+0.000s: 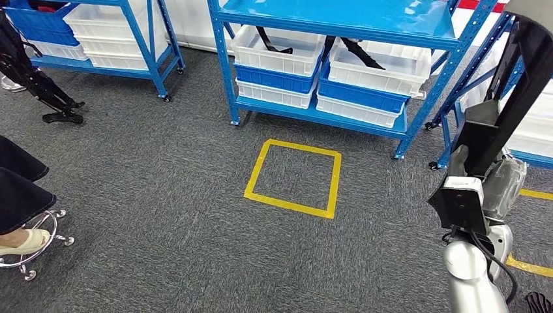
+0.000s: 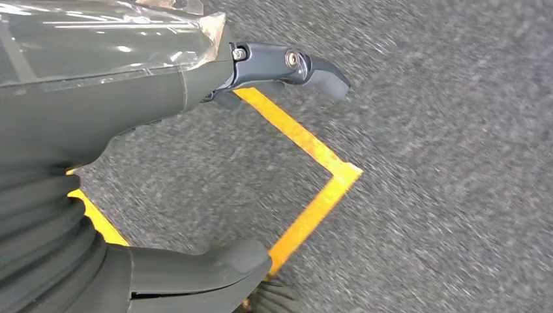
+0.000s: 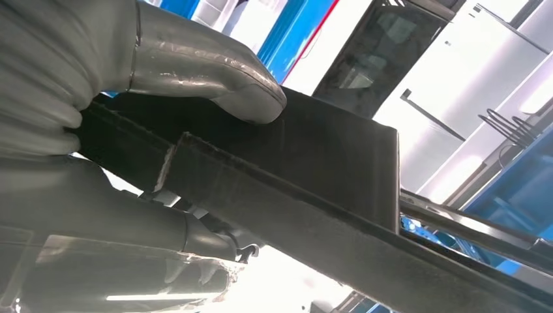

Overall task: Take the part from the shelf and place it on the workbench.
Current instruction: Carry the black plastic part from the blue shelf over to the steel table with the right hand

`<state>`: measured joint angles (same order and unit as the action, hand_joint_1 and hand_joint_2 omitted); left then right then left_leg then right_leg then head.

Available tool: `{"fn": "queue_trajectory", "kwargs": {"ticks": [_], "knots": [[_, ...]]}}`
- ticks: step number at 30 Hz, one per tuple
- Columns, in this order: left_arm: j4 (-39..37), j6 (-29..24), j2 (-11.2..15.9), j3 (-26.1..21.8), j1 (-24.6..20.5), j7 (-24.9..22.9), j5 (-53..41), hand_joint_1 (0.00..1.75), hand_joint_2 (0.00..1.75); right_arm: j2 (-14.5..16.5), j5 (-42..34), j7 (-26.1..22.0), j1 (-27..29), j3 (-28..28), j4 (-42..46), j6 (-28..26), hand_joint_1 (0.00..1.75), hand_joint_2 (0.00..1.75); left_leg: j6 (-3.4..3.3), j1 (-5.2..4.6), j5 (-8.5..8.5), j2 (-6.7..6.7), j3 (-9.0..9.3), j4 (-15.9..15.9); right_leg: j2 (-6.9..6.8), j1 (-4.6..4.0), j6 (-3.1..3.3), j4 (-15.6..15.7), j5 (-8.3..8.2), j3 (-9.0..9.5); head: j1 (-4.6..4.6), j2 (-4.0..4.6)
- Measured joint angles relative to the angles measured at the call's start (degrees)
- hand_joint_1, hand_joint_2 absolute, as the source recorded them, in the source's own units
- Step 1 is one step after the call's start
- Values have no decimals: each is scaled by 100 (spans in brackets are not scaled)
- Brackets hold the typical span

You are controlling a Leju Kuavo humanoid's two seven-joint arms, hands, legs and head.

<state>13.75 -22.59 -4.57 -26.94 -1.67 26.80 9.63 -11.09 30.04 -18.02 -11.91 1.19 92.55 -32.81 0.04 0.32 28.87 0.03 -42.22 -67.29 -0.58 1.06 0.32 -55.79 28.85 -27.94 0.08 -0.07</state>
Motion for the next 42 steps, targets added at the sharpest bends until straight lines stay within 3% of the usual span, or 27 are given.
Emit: {"fn": "queue_trajectory", "kwargs": {"ticks": [1, 2, 3, 5, 7, 8, 9, 11, 12, 13, 15, 16, 17, 18, 20, 22, 24, 26, 27, 29, 31, 34, 35, 37, 39, 41, 42], "knots": [[-1, 4, -1, -3, 0, 4, -3, 0, 175, -2, -2, -1, 5, -10, -10, -11, 175, 175, 26, 14, 176, 4, -37, -353, -3, -4, -1, -6, -74, -79, 0, 0], [-1, 10, -1, -5, 0, 8, -7, 0, 175, -6, -2, -2, 16, -20, -16, -24, 175, 175, 46, 31, 204, 6, -24, -597, -3, -5, -15, -16, -145, -162, 2, 0], [-2, 20, -2, -6, 0, 11, -13, 0, 175, -12, -3, -2, 34, -27, -19, -38, 175, 175, 59, 51, 111, 7, 68, -668, -3, -3, -37, -31, -210, -253, 3, 0], [-1, 46, -1, -5, -1, 13, -27, 0, 175, -34, -3, -1, 81, -31, -19, -62, 175, 175, 62, 87, -129, 12, 543, -237, -1, 7, -96, -80, -311, -421, 5, 0], [0, 76, 2, -4, -7, 14, -50, 0, 175, -61, -1, 4, 115, -28, -5, -82, 175, 175, 38, 88, -87, 31, 1132, 535, -4, -1, -172, -140, -380, -541, 5, 0], [0, 90, 3, -3, -10, 16, -65, 0, 175, -71, 11, 11, 123, -27, 5, -87, 175, 175, 18, 71, -11, 41, 1301, 802, -10, -5, -219, -160, -418, -581, 7, 0], [0, 97, 5, -2, -12, 19, -82, 0, 175, -76, 33, 23, 133, -25, 17, -91, 175, 175, -12, 44, 44, 45, 1354, 938, -16, -5, -266, -168, -464, -620, 7, 0], [-2, 105, 7, -1, -10, 26, -111, 0, 175, -79, 128, 63, 170, -22, 33, -92, 175, 175, -110, 13, -4, 25, 1270, 1004, -19, 4, -353, -186, -525, -693, 9, 0], [-3, 110, 7, -1, -8, 33, -121, 0, 175, -80, 196, 90, 196, -17, 39, -92, 175, 175, -171, 9, -63, 12, 1206, 1018, -14, 7, -354, -261, -449, -756, 1, 0], [-4, 115, 8, -1, -6, 44, -126, 0, 175, -81, 277, 119, 222, -11, 45, -92, 175, 175, -227, 10, -128, 6, 1133, 1035, -7, 8, -327, -435, -280, -846, -10, 0], [-4, 133, 16, -3, -7, 70, -130, 0, 175, -80, 459, 182, 273, 6, 63, -90, 175, 175, -288, 5, -252, 15, 968, 1043, 8, 7, -237, -1096, 218, -1075, -34, 0], [-4, 140, 20, -4, -6, 79, -130, 0, 175, -78, 543, 210, 300, 16, 75, -89, 175, 175, -296, -4, -315, 30, 888, 1042, 16, 5, -227, -1474, 391, -1165, -38, 0], [-4, 148, 20, -5, -6, 83, -130, 0, 175, -72, 612, 237, 328, 24, 86, -88, 175, 175, -295, -12, -387, 43, 803, 1041, 24, 1, -251, -1766, 447, -1200, -38, 0], [-4, 151, 18, -7, -6, 85, -130, 0, 175, -64, 664, 256, 352, 31, 97, -87, 175, 175, -288, -19, -458, 64, 720, 1037, 32, -1, -300, -1905, 386, -1161, -38, 0], [-4, 152, 13, -15, -7, 84, -130, 0, 175, -43, 741, 293, 383, 43, 126, -87, 175, 175, -257, -23, -598, 127, 565, 1028, 88, -1, -384, -1589, 129, -787, -38, 0], [-4, 154, 6, -29, -16, 83, -131, 0, 175, -28, 801, 313, 393, 66, 177, -87, 175, 175, -208, -39, -719, 202, 450, 1011, 280, -9, -340, -720, 120, -131, -34, 0], [-3, 155, 3, -39, -25, 83, -132, 0, 175, -19, 830, 322, 397, 91, 219, -87, 175, 175, -148, -61, -830, 282, 381, 1001, 394, -38, -258, -110, 295, 245, -32, 0], [-3, 154, 11, -49, -16, 82, -132, 0, 175, -3, 836, 326, 407, 101, 233, -87, 175, 175, -81, -55, -913, 363, 337, 1011, 305, -25, -195, -3, 321, 245, -44, 0], [-4, 154, 14, -54, -8, 78, -135, 0, 175, 6, 839, 327, 414, 101, 235, -87, 175, 175, -49, -45, -864, 345, 306, 967, 248, -3, -155, 1, 286, 230, -43, 0], [-4, 152, 20, -66, 1, 67, -156, 0, 175, 22, 856, 333, 424, 102, 246, -87, 175, 175, 14, -12, -501, 212, 152, 571, 121, 41, -61, 11, 214, 196, -24, 0], [-4, 151, 19, -75, 0, 54, -181, 0, 175, 31, 880, 341, 434, 104, 260, -87, 175, 175, 71, 16, -71, 98, -50, -33, 16, 26, -15, 8, 180, 163, -7, 0], [-4, 150, 20, -79, 0, 47, -190, 0, 175, 34, 889, 344, 434, 104, 264, -87, 175, 175, 95, 30, 75, 79, -146, -329, -28, 21, -17, 6, 171, 148, -5, 0], [-4, 146, 19, -83, 2, 36, -191, 0, 175, 39, 893, 349, 435, 104, 264, -84, 175, 175, 115, 49, 57, 60, -120, -387, -78, 25, -27, 3, 166, 138, -4, 0], [-3, 131, 22, -114, 1, 15, -193, 0, 175, 54, 902, 363, 415, 102, 264, -74, 175, 175, 144, 83, -176, -143, 358, 135, -264, 31, -92, -27, 168, 131, 1, 0], [-1, 109, 25, -156, 0, 4, -198, 0, 175, 66, 915, 372, 361, 96, 261, -62, 175, 175, 93, 63, -368, -322, 809, 779, -452, 4, -194, -58, 179, 141, -2, 0], [-1, 95, 24, -177, 1, 4, -200, 0, 175, 74, 922, 373, 293, 85, 258, -55, 175, 175, -23, 31, -349, -262, 789, 862, -531, -28, -279, -59, 190, 133, -14, 0], [0, 92, 20, -181, 1, 4, -200, 0, 175, 78, 922, 372, 265, 79, 257, -53, 175, 175, -77, 33, -359, -208, 782, 895, -477, -22, -306, -97, 222, 100, -17, 0]]}}
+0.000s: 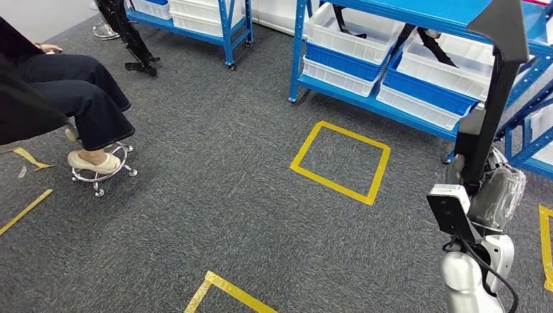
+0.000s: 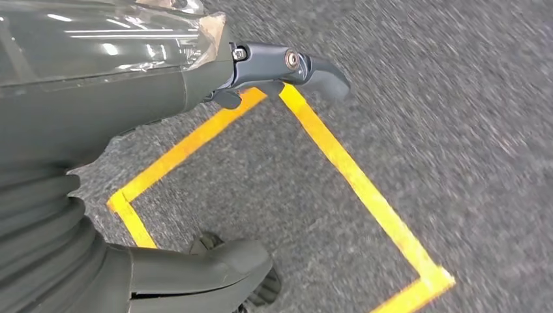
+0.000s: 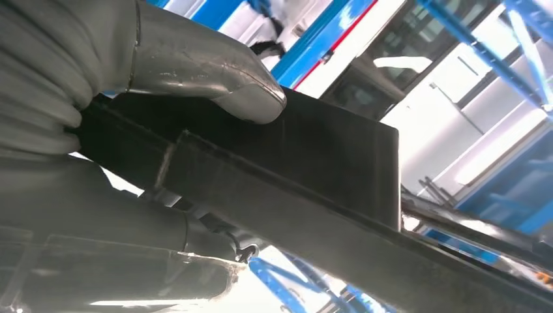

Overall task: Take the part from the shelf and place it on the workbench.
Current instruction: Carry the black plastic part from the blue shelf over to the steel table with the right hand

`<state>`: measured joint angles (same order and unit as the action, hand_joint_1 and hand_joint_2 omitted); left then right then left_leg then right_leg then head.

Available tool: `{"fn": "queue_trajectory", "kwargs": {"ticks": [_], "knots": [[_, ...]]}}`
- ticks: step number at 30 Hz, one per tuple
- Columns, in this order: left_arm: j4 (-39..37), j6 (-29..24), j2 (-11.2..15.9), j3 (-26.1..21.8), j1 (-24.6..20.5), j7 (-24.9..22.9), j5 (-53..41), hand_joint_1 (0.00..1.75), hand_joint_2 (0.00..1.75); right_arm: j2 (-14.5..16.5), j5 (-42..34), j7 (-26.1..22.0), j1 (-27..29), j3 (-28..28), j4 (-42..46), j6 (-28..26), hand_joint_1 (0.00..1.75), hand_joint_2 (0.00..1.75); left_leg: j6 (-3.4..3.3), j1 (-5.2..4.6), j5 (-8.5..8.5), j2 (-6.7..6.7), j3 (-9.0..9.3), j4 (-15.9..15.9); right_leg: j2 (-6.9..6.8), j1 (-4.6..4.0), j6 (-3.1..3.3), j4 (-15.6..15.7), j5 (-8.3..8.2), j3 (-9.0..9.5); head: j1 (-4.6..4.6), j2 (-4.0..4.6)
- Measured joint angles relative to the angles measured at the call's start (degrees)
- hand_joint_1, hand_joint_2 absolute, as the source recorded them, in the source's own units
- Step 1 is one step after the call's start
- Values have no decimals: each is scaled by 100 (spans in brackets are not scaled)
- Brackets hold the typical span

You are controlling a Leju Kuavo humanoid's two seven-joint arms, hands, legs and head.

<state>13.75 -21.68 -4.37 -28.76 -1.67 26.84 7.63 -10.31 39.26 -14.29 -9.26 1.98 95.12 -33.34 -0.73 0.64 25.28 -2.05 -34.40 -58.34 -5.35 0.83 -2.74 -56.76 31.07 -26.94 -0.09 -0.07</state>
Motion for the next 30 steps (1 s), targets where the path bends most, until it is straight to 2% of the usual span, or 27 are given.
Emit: {"fn": "queue_trajectory", "kwargs": {"ticks": [1, 3, 5, 6, 7, 9, 11, 12, 14, 15, 16, 17, 19, 20, 21, 22, 23, 25, 26, 27, 28, 29, 30], "knots": [[1, -2, -2, -3, -2, 0, 0, 0, 175, 2, -1, 0, -20, -3, -1, 1, 175, 175, -49, 7, -25, 51, -10, 27, 110, 6, -5, -132, 78, -72, -9, 0], [2, -4, -6, -8, -8, 0, 0, 0, 175, 0, -1, 0, -29, -5, -10, 1, 175, 175, -120, 8, -62, 163, -28, 56, 392, 19, 31, -784, 361, -401, -23, 0], [2, -5, -7, -16, -12, 0, 0, 0, 175, -2, -1, 0, -25, -7, -35, 1, 175, 175, -153, -6, -81, 293, -56, 54, 497, 16, 44, -1548, 586, -813, -32, 0], [2, -5, -9, -23, -10, 0, 0, 0, 175, -1, -1, 0, -24, -9, -49, 1, 175, 175, -160, -14, -89, 360, -64, 53, 508, 13, 20, -1694, 581, -917, -35, 0], [2, -5, -12, -31, -8, 0, 1, 0, 175, 0, -1, 0, -26, -11, -59, 1, 175, 175, -160, -19, -98, 431, -65, 51, 519, 12, -19, -1604, 482, -909, -34, 0], [2, -5, -19, -43, -6, 0, 2, 0, 175, 2, -1, 0, -41, -17, -70, 1, 175, 175, -141, -22, -119, 570, -63, 49, 634, 13, -91, -858, 107, -612, -38, 0], [2, -5, -27, -46, -7, 0, 2, 0, 175, 2, -1, 0, -76, -23, -80, 2, 175, 175, -95, -43, -144, 689, -84, 37, 799, -2, -67, -200, -165, -344, -38, 0], [2, -6, -30, -50, -5, 0, 4, 0, 175, 3, -1, 0, -97, -27, -84, 3, 175, 175, -66, -51, -161, 735, -107, 35, 837, -16, -29, -81, -210, -300, -35, 0], [2, -9, -33, -72, 7, 0, 7, 0, 175, 7, -1, 0, -131, -37, -93, 14, 175, 175, 1, -54, -206, 825, -154, 46, 752, -17, 56, -60, -249, -303, -32, 0], [2, -11, -34, -87, 16, 0, 9, 0, 175, 10, -1, 0, -148, -44, -99, 22, 175, 175, 28, -55, -198, 808, -181, 24, 697, 4, 96, -48, -275, -301, -32, 0], [2, -13, -36, -103, 22, 0, 9, 0, 175, 15, -1, -1, -165, -51, -107, 33, 175, 175, 54, -56, -127, 728, -235, -74, 639, 31, 144, -32, -301, -301, -25, 0], [3, -14, -37, -115, 23, -1, 9, 0, 175, 20, -1, -1, -180, -56, -114, 40, 175, 175, 77, -55, 12, 608, -332, -283, 579, 56, 187, -15, -319, -300, -15, 0], [4, -15, -40, -128, 21, -2, 9, 0, 175, 26, -1, -2, -194, -58, -131, 55, 175, 175, 127, -32, 409, 353, -653, -998, 456, 49, 232, -13, -325, -306, 0, 0], [4, -16, -41, -131, 21, -2, 9, 0, 175, 28, -1, -2, -195, -58, -139, 60, 175, 175, 155, -12, 550, 298, -809, -1344, 387, 42, 235, -14, -322, -309, 1, 0], [4, -16, -43, -133, 23, -2, 10, 0, 175, 31, -1, -2, -196, -60, -148, 63, 175, 175, 180, 11, 599, 262, -895, -1544, 317, 41, 234, -15, -321, -310, 2, 0], [5, -16, -43, -135, 24, -3, 10, 0, 175, 34, -1, -2, -198, -63, -158, 63, 175, 175, 204, 35, 547, 233, -877, -1538, 251, 47, 231, -16, -319, -308, 3, 0], [7, -17, -41, -138, 25, -3, 11, 0, 175, 38, -1, -2, -204, -69, -168, 64, 175, 175, 222, 59, 408, 189, -745, -1309, 191, 56, 222, -19, -313, -303, 3, 0], [12, -17, -43, -141, 21, -7, 11, 0, 175, 42, -3, -3, -231, -85, -187, 64, 175, 175, 246, 80, 109, -42, -316, -559, 88, 42, 170, -43, -281, -290, 8, 0], [15, -16, -47, -142, 16, -12, 11, 0, 175, 39, -7, -5, -254, -93, -195, 65, 175, 175, 224, 75, 24, -127, -163, -277, 46, 22, 131, -57, -261, -288, 2, 0], [16, -15, -51, -143, 12, -18, 11, 0, 175, 37, -14, -10, -280, -103, -203, 66, 175, 175, 188, 60, -8, -179, -85, -117, 2, -3, 94, -65, -246, -283, -11, 0], [17, -17, -55, -145, 8, -26, 11, 0, 175, 35, -23, -17, -305, -114, -214, 67, 175, 175, 138, 33, 0, -156, -84, -78, -44, -25, 57, -61, -240, -279, -25, 0], [17, -26, -53, -146, 8, -38, 10, 0, 175, 34, -38, -26, -330, -126, -229, 68, 175, 175, 75, 16, -14, -76, -102, -73, -96, -29, 21, -47, -240, -267, -40, 0], [17, -40, -54, -148, 11, -49, 9, 0, 175, 34, -55, -34, -348, -138, -246, 68, 175, 175, 22, 5, -28, -21, -107, -59, -91, -18, -14, -51, -225, -268, -47, 0]]}}
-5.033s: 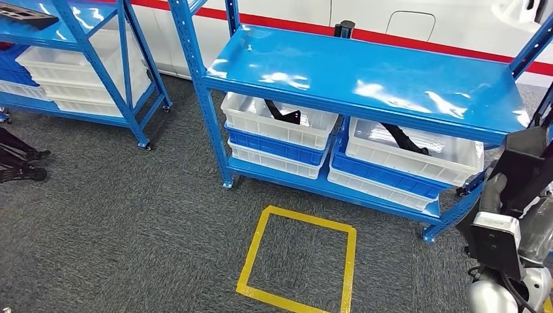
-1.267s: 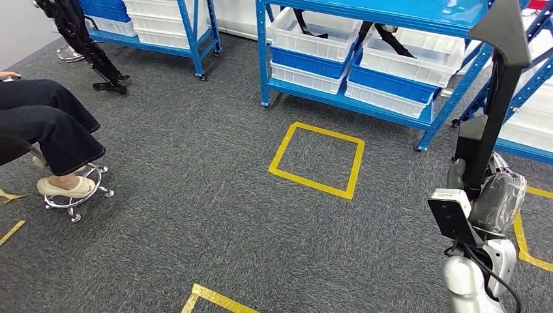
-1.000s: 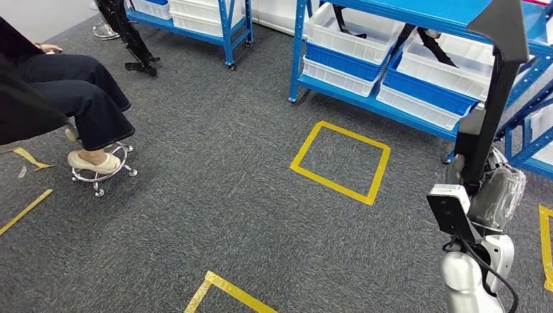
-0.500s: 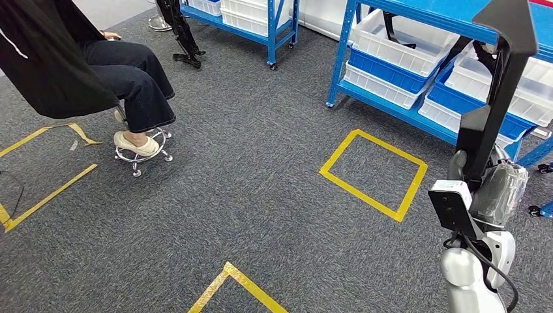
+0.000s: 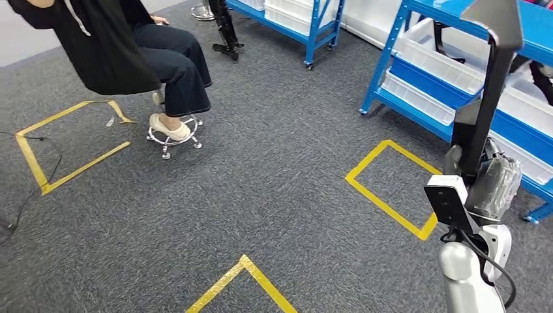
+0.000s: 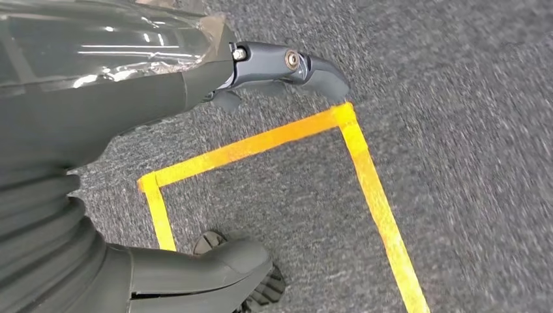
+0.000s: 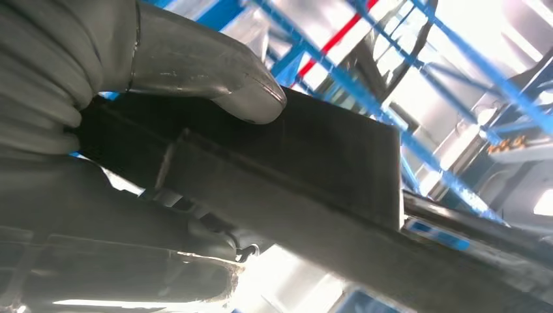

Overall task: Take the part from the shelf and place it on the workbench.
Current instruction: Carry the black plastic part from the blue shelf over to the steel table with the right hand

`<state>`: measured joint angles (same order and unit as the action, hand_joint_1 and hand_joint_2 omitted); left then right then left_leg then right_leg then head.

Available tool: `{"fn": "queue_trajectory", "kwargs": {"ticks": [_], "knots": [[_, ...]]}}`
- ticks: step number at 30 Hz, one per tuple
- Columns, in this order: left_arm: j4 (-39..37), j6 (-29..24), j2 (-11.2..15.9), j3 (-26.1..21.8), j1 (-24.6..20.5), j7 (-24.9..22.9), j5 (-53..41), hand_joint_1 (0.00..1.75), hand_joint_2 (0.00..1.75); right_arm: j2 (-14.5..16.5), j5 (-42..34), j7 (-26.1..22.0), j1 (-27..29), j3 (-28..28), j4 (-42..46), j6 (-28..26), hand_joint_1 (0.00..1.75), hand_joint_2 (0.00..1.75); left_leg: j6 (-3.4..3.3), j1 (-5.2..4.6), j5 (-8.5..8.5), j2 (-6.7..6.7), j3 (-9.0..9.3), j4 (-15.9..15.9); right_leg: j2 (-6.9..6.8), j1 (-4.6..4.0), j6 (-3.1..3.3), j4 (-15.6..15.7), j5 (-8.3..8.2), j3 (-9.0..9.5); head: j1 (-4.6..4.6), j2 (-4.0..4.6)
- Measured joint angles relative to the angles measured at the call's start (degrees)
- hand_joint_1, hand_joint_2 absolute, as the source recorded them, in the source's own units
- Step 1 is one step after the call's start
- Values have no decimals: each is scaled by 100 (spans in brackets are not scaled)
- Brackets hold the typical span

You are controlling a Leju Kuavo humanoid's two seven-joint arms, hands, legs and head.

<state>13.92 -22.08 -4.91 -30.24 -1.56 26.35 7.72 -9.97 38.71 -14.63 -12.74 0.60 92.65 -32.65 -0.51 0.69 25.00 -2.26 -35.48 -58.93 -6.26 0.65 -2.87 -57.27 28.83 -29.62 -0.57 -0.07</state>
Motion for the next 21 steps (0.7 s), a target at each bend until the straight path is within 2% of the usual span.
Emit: {"fn": "queue_trajectory", "kwargs": {"ticks": [2, 4, 5, 6, 7, 8, 9, 11, 12, 13, 14, 15, 17, 18, 19, 20, 21], "knots": [[1, -34, 0, -3, -1, -21, -9, 0, 175, -4, -37, -17, -18, -20, -36, -2, 175, 175, -106, -3, -37, 119, -6, 29, 209, 32, -18, -246, 160, -113, -8, 0], [1, -52, 5, -12, -5, -37, -29, 0, 175, -20, -81, -38, -23, -35, -86, -5, 175, 175, -175, -6, -62, 248, -26, 37, 488, 39, 30, -945, 478, -445, -24, 0], [1, -54, 6, -22, -7, -44, -38, 0, 175, -31, -109, -49, -23, -41, -119, -7, 175, 175, -196, -17, -71, 319, -38, 36, 549, 31, 46, -1334, 614, -637, -28, 0], [1, -56, 5, -34, -5, -51, -46, 0, 175, -40, -136, -59, -23, -48, -155, -9, 175, 175, -208, -31, -78, 397, -46, 36, 581, 21, 43, -1598, 681, -775, -30, 0], [0, -59, 3, -49, -3, -54, -51, 0, 175, -48, -160, -68, -24, -56, -186, -13, 175, 175, -218, -46, -87, 476, -50, 35, 599, 11, 24, -1649, 657, -817, -31, 0], [0, -63, -1, -66, 0, -55, -55, 0, 175, -55, -181, -76, -32, -67, -214, -16, 175, 175, -224, -58, -95, 556, -50, 35, 622, 2, 0, -1463, 542, -745, -30, 0], [0, -67, -3, -79, 2, -56, -61, 0, 175, -64, -200, -81, -48, -78, -238, -20, 175, 175, -224, -65, -105, 635, -49, 34, 674, -9, -20, -1089, 372, -580, -31, 0], [0, -69, -14, -97, 2, -56, -73, 0, 175, -90, -233, -93, -105, -103, -277, -25, 175, 175, -204, -76, -131, 769, -62, 29, 853, -43, 5, -323, 76, -244, -29, 0], [-1, -69, -19, -103, 5, -57, -84, 0, 175, -105, -249, -101, -137, -115, -294, -26, 175, 175, -184, -80, -145, 822, -77, 27, 906, -63, 38, -118, 1, -154, -28, 0], [-1, -69, -24, -112, 14, -57, -93, 0, 175, -116, -260, -109, -165, -126, -312, -27, 175, 175, -158, -81, -163, 870, -95, 28, 916, -86, 77, -48, -26, -122, -26, 0], [-2, -69, -26, -122, 27, -58, -104, 0, 175, -121, -268, -116, -185, -136, -328, -28, 175, 175, -127, -84, -181, 921, -109, 32, 863, -104, 110, -41, -46, -114, -27, 0], [-2, -70, -27, -131, 41, -58, -110, 0, 175, -123, -272, -121, -200, -145, -344, -28, 175, 175, -104, -80, -186, 924, -126, 26, 808, -76, 148, -21, -73, -95, -24, 0], [-2, -72, -29, -141, 57, -58, -115, 0, 175, -117, -273, -127, -214, -159, -365, -30, 175, 175, -56, -94, -55, 712, -221, -152, 693, -23, 224, 34, -118, -61, -16, 0], [-2, -72, -28, -143, 55, -58, -116, 0, 175, -115, -273, -129, -214, -162, -373, -31, 175, 175, -33, -93, 101, 547, -335, -396, 629, 3, 258, 55, -129, -49, -13, 0], [-2, -72, -29, -143, 52, -58, -118, 0, 175, -113, -273, -132, -215, -163, -383, -32, 175, 175, -1, -84, 292, 407, -501, -746, 564, -6, 274, 57, -127, -46, -12, 0], [-2, -71, -29, -143, 50, -58, -120, 0, 175, -113, -273, -133, -214, -163, -394, -33, 175, 175, 35, -57, 463, 337, -684, -1127, 495, -7, 288, 56, -124, -46, -9, 0], [-2, -71, -31, -143, 50, -58, -121, 0, 175, -111, -273, -133, -211, -164, -405, -34, 175, 175, 68, -26, 560, 301, -826, -1420, 425, -7, 287, 56, -122, -47, -10, 0]]}}
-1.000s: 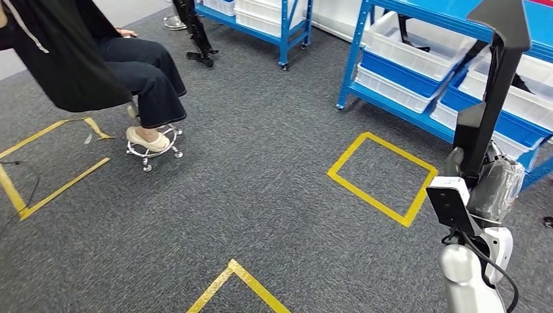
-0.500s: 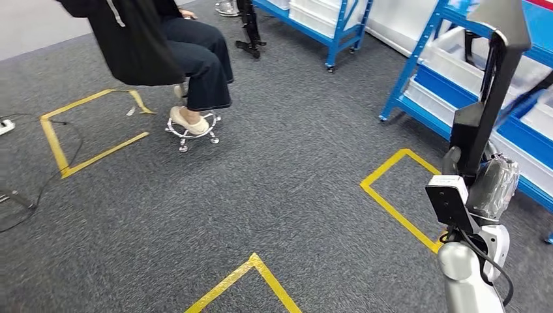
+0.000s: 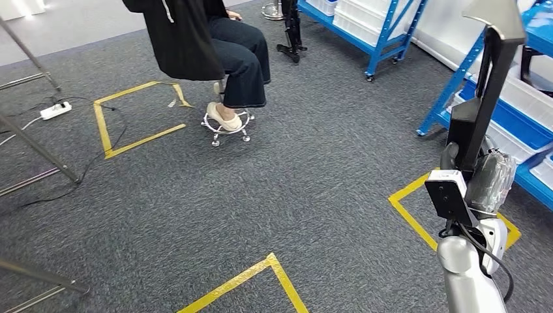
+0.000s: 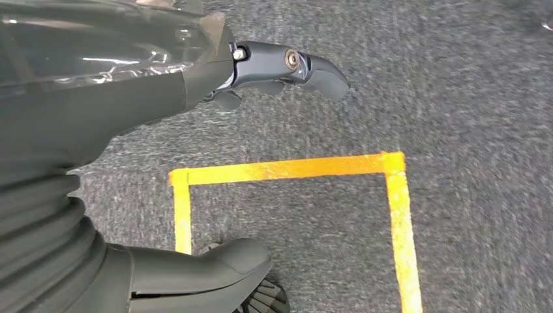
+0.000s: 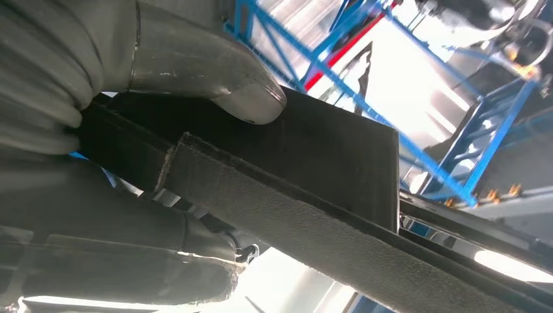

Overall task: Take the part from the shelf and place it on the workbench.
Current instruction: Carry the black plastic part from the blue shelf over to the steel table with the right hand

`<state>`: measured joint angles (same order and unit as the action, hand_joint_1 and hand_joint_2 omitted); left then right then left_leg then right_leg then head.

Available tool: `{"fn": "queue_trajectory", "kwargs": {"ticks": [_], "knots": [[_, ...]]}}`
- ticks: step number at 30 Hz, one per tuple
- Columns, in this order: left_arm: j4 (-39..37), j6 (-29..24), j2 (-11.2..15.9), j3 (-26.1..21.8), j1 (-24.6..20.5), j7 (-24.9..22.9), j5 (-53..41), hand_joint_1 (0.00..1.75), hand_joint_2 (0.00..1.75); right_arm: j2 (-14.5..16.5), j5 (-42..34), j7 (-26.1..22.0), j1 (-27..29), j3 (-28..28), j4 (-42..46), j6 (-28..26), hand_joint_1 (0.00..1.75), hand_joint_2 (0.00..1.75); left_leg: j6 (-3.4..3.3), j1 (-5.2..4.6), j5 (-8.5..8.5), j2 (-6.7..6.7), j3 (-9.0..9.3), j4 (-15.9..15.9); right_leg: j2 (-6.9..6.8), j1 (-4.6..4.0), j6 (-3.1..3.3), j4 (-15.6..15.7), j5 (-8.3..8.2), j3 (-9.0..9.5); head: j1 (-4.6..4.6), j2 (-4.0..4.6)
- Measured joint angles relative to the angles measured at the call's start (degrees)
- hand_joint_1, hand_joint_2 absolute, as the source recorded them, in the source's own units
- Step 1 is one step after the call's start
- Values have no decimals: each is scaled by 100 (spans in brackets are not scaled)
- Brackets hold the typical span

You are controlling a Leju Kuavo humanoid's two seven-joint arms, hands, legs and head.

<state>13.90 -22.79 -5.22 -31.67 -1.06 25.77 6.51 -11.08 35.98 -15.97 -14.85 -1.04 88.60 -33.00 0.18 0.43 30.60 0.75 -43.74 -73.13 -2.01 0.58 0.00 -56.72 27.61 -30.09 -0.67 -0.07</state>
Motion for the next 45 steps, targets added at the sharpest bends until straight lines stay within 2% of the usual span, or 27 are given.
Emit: {"fn": "queue_trajectory", "kwargs": {"ticks": [1, 2, 4, 5, 7, 9, 10, 12, 14, 16, 17, 18, 20, 22, 23, 25, 27, 29, 31, 32, 33, 35, 37, 40, 42, 44, 45], "knots": [[0, 1, -1, -1, 2, 0, -3, 0, 175, 3, 0, 0, 2, -2, -8, -2, 175, 175, 35, 34, 2, -25, -58, -120, -69, 5, -2, -1, 2, -1, 2, 0], [0, 3, 1, -1, 4, 0, -7, 0, 175, 8, 1, 1, 6, -4, -12, -4, 175, 175, 67, 70, -98, -56, 3, -12, -133, 17, -13, -3, 8, 3, 2, 0], [0, 13, 4, -2, 0, 0, -21, 0, 175, 17, 8, 1, 3, -8, -12, -11, 175, 175, 136, 131, -407, -248, 389, 690, -249, 31, -71, -34, 45, 15, 3, 0], [0, 19, -1, -2, -5, 0, -30, 0, 175, 17, 15, 3, 0, -7, -11, -17, 175, 175, 141, 142, -517, -343, 573, 1017, -298, 18, -119, -63, 79, 1, 3, 0], [0, 25, -12, -1, -17, 0, -44, 0, 175, 16, 33, 5, -5, -8, -8, -28, 175, 175, 79, 117, -576, -412, 736, 1319, -387, -24, -208, -98, 128, 13, -10, 0], [0, 24, -11, -1, -21, 0, -50, 0, 175, 21, 50, 8, -8, -13, -8, -36, 175, 175, -32, 69, -591, -271, 720, 1322, -483, -32, -265, -78, 141, 54, -21, 0], [0, 22, -7, -1, -18, 0, -52, 0, 175, 25, 60, 12, -9, -16, -8, -37, 175, 175, -76, 59, -604, -212, 717, 1335, -469, -15, -288, -100, 169, 48, -25, 0], [0, 19, 5, -3, -17, 0, -56, 0, 175, 30, 78, 18, -10, -23, -8, -40, 175, 175, -164, 62, -639, -97, 715, 1366, -240, 28, -287, -433, 372, -111, -36, 0], [0, 17, 13, -4, -22, 1, -62, 0, 175, 26, 89, 25, -4, -24, -12, -45, 175, 175, -221, 57, -664, 20, 697, 1377, 64, 35, -237, -1202, 699, -487, -53, 0], [0, 22, 10, -4, -25, 1, -70, 0, 175, 21, 89, 36, 16, -19, -20, -47, 175, 175, -250, 37, -681, 167, 680, 1377, 169, 20, -240, -1802, 856, -808, -63, 0], [0, 27, 9, -4, -25, 1, -74, 0, 175, 20, 90, 41, 27, -17, -23, -48, 175, 175, -257, 28, -689, 248, 677, 1376, 190, 16, -268, -1794, 803, -830, -68, 0], [0, 31, 8, -4, -23, 0, -78, 0, 175, 20, 91, 45, 36, -17, -25, -49, 175, 175, -260, 22, -698, 329, 676, 1376, 216, 14, -303, -1555, 671, -738, -68, 0], [0, 36, 8, -4, -24, 0, -82, 0, 175, 19, 94, 51, 36, -10, -25, -50, 175, 175, -243, 12, -719, 479, 671, 1367, 394, 8, -336, -724, 329, -370, -74, 0], [0, 37, 5, -4, -23, 1, -86, 0, 175, 14, 97, 52, 30, 3, -23, -52, 175, 175, -197, -4, -745, 609, 653, 1368, 533, -17, -288, -224, 139, -152, -73, 0], [0, 38, 3, -4, -17, 2, -88, 0, 175, 14, 99, 53, 29, 7, -23, -53, 175, 175, -164, -10, -762, 668, 641, 1379, 532, -37, -247, -172, 112, -123, -71, 0], [-1, 37, 4, -4, 5, 2, -88, 0, 175, 19, 101, 54, 24, 5, -22, -55, 175, 175, -101, -3, -789, 734, 609, 1394, 408, -17, -166, -149, 63, -97, -67, 0], [-2, 37, 5, -4, 16, 2, -90, 0, 175, 27, 104, 54, 24, 3, -21, -56, 175, 175, -63, -17, -607, 491, 477, 1147, 279, 24, -92, -113, 15, -85, -49, 0], [-2, 42, 6, -4, 9, 1, -95, 0, 175, 27, 105, 55, 36, 8, -22, -57, 175, 175, -35, -26, -196, 125, 177, 471, 145, 12, -48, -106, 3, -92, -31, 0], [-2, 49, 4, -4, 5, 0, -101, 0, 175, 25, 104, 56, 51, 12, -23, -58, 175, 175, -2, -12, 53, -13, -79, -136, -5, -8, -30, -107, 7, -99, -26, 0], [-2, 52, 3, -4, 6, 0, -103, 0, 175, 23, 102, 56, 59, 13, -23, -58, 175, 175, 10, -1, 26, -43, -72, -170, -79, -11, -29, -108, 9, -100, -23, 0], [-2, 57, 6, -4, 7, 0, -104, 0, 175, 22, 97, 58, 70, 15, -23, -60, 175, 175, 19, 12, -94, -83, 57, 30, -149, -9, -30, -109, 14, -98, -23, 0], [-2, 78, 14, -4, 4, 0, -110, 0, 175, 12, 75, 62, 91, 28, -20, -65, 175, 175, 17, 24, -388, -279, 515, 797, -270, -19, -55, -120, 35, -89, -19, 0], [-2, 101, 19, -4, 0, 0, -117, 0, 175, -15, 38, 67, 102, 58, -10, -72, 175, 175, -46, 3, -518, -404, 787, 1283, -371, -56, -109, -133, 68, -78, -29, 0], [-2, 108, 22, -5, 11, -1, -120, 0, 175, -49, -10, 69, 103, 107, 2, -87, 175, 175, -170, -32, -546, -256, 788, 1362, -478, -66, -191, -134, 101, -64, -39, 0], [-2, 109, 27, -7, 11, -4, -121, 0, 175, -75, -28, 69, 108, 144, 16, -92, 175, 175, -255, -14, -589, -145, 790, 1399, -254, -41, -221, -348, 239, -162, -42, 0], [-2, 114, 38, -8, 1, -6, -128, 0, 175, -115, -55, 72, 127, 194, 24, -93, 175, 175, -312, -4, -618, -26, 779, 1412, 67, -20, -198, -1000, 537, -465, -49, 0], [-2, 116, 43, -9, -2, -7, -133, 0, 175, -131, -67, 74, 144, 219, 23, -93, 175, 175, -325, -6, -623, 39, 770, 1411, 139, -16, -188, -1392, 682, -654, -49, 0]]}}
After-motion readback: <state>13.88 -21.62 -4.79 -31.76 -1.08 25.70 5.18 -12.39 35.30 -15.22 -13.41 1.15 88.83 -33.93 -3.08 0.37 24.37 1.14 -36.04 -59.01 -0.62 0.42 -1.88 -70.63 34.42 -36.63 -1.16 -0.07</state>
